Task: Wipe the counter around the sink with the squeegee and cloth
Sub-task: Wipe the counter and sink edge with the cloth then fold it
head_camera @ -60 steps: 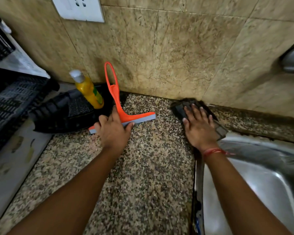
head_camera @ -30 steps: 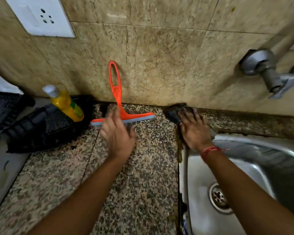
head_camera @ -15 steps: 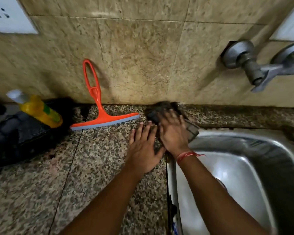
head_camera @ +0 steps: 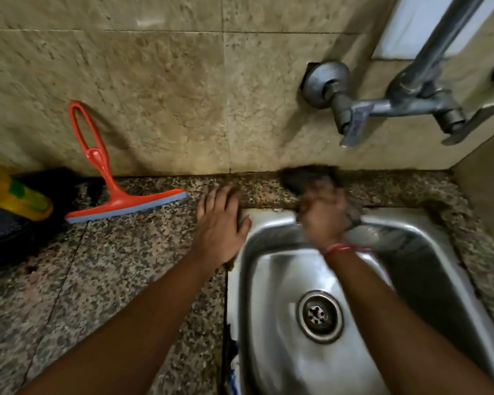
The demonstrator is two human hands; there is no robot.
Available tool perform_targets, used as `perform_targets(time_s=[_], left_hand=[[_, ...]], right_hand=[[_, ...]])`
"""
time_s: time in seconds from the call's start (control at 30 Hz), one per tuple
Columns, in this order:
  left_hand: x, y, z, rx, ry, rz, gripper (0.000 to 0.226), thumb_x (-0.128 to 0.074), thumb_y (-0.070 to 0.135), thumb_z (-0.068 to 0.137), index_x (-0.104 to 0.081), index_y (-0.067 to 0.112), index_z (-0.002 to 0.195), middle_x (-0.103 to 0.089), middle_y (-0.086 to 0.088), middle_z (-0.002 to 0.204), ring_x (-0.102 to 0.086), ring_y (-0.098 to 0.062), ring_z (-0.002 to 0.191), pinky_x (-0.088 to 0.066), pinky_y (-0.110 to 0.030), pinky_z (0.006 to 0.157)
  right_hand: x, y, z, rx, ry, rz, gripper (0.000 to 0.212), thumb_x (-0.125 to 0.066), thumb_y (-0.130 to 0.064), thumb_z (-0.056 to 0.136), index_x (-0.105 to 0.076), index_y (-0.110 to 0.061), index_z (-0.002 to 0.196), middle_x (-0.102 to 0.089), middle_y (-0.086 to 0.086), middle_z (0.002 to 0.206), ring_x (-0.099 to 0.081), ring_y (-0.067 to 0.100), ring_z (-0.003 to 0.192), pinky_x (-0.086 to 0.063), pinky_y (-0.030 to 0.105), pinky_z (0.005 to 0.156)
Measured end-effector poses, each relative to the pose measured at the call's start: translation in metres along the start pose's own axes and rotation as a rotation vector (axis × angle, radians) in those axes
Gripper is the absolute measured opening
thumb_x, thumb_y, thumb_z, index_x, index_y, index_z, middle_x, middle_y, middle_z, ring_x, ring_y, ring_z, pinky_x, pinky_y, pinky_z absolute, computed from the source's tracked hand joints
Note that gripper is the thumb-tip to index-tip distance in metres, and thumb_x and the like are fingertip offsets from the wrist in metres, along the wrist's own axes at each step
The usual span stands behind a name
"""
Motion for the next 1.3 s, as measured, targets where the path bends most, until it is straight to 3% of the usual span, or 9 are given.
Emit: perform_targets(time_s=[0.07,0.17,0.4,0.53,0.7,0.83,1.07,1.2,1.3], left_hand=[[-0.008,0.022,0.016,-0.036,0.019,-0.011,0.062,-0.047,0.047,0.085,-0.048,0.018,0.140,-0.041,-0.008,0.152,-0.032,-0.030,0.142,-0.013,-0.045,0.118],[-0.020,0.060,0.041,-0.084,0.008,-0.059,0.064,-0.048,0.046,0.084,-0.045,0.019,0.143,-0.039,-0.006,0.154,-0.028,-0.026,0.145,-0.014,-0.044,0.120],[-0.073,0.109,0.051,-0.172,-0.167,0.028,0.070,-0.024,0.076,0.089,-0.019,0.045,0.151,-0.011,0.006,0.165,-0.003,-0.021,0.152,0.002,-0.054,0.120],[-0.074,0.114,0.059,-0.069,-0.268,0.015,0.065,-0.027,0.073,0.090,-0.025,0.044,0.148,-0.009,0.004,0.164,0.001,-0.021,0.152,0.006,-0.056,0.119],[-0.074,0.190,0.058,-0.160,-0.127,-0.011,0.073,-0.042,0.065,0.091,-0.029,0.027,0.151,-0.016,-0.006,0.163,-0.004,-0.030,0.151,0.002,-0.056,0.118],[-0.100,0.253,0.065,-0.289,-0.283,-0.052,0.077,-0.039,0.066,0.092,-0.011,0.032,0.156,0.004,0.003,0.166,0.010,-0.024,0.152,0.009,-0.056,0.116],[-0.114,0.259,0.064,-0.259,-0.300,0.052,0.089,-0.036,0.079,0.082,-0.008,0.036,0.155,0.007,0.005,0.166,0.012,-0.024,0.151,0.008,-0.059,0.116],[-0.116,0.259,0.065,-0.248,-0.335,0.072,0.089,-0.030,0.081,0.082,-0.004,0.037,0.155,0.011,0.006,0.165,0.015,-0.024,0.151,0.008,-0.059,0.117],[-0.115,0.259,0.065,-0.245,-0.338,0.077,0.088,-0.028,0.082,0.083,-0.001,0.038,0.155,0.013,0.006,0.165,0.017,-0.024,0.151,0.009,-0.060,0.117]], right_hand=[[-0.005,-0.034,-0.005,0.218,0.012,0.025,0.056,-0.027,-0.037,0.092,-0.056,-0.020,0.137,-0.053,0.011,0.144,-0.043,0.031,0.137,-0.023,0.050,0.114],[0.018,0.010,0.007,0.337,-0.022,0.010,0.050,-0.029,-0.036,0.098,-0.051,-0.026,0.142,-0.048,0.001,0.149,-0.039,0.024,0.141,-0.022,0.049,0.115],[0.060,0.218,0.020,-0.190,0.161,-0.012,0.048,-0.034,-0.030,0.100,-0.048,-0.016,0.143,-0.041,0.011,0.154,-0.034,0.029,0.143,-0.026,0.052,0.114],[0.063,0.214,0.020,-0.165,0.117,-0.030,0.060,-0.024,-0.035,0.095,-0.046,-0.008,0.145,-0.041,0.019,0.152,-0.033,0.035,0.143,-0.025,0.053,0.116],[0.057,0.230,-0.036,0.089,-0.010,-0.199,0.062,-0.016,-0.040,0.099,-0.036,-0.012,0.151,-0.033,0.012,0.158,-0.027,0.030,0.147,-0.020,0.051,0.119],[0.074,0.272,0.000,-0.175,0.036,-0.194,0.073,-0.013,-0.040,0.094,-0.038,0.004,0.146,-0.034,0.026,0.153,-0.027,0.039,0.145,-0.017,0.053,0.118],[0.064,0.262,-0.052,0.091,-0.019,-0.210,0.065,-0.021,-0.036,0.099,-0.040,0.005,0.145,-0.037,0.029,0.150,-0.032,0.041,0.143,-0.027,0.051,0.118],[0.074,0.274,-0.019,-0.083,0.034,-0.168,0.067,-0.023,-0.035,0.097,-0.031,0.008,0.148,-0.021,0.028,0.158,-0.019,0.039,0.148,-0.013,0.049,0.119],[0.069,0.266,-0.031,0.058,-0.021,-0.099,0.067,-0.020,-0.037,0.098,-0.022,-0.001,0.154,-0.009,0.018,0.163,-0.010,0.031,0.151,-0.007,0.044,0.122]])
Point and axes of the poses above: each hand's wrist, its own z-axis towards the middle knuckle, its own x-axis out of the back of the hand, y = z × x, the point moved 7 cm from there along z, towards the middle knuckle
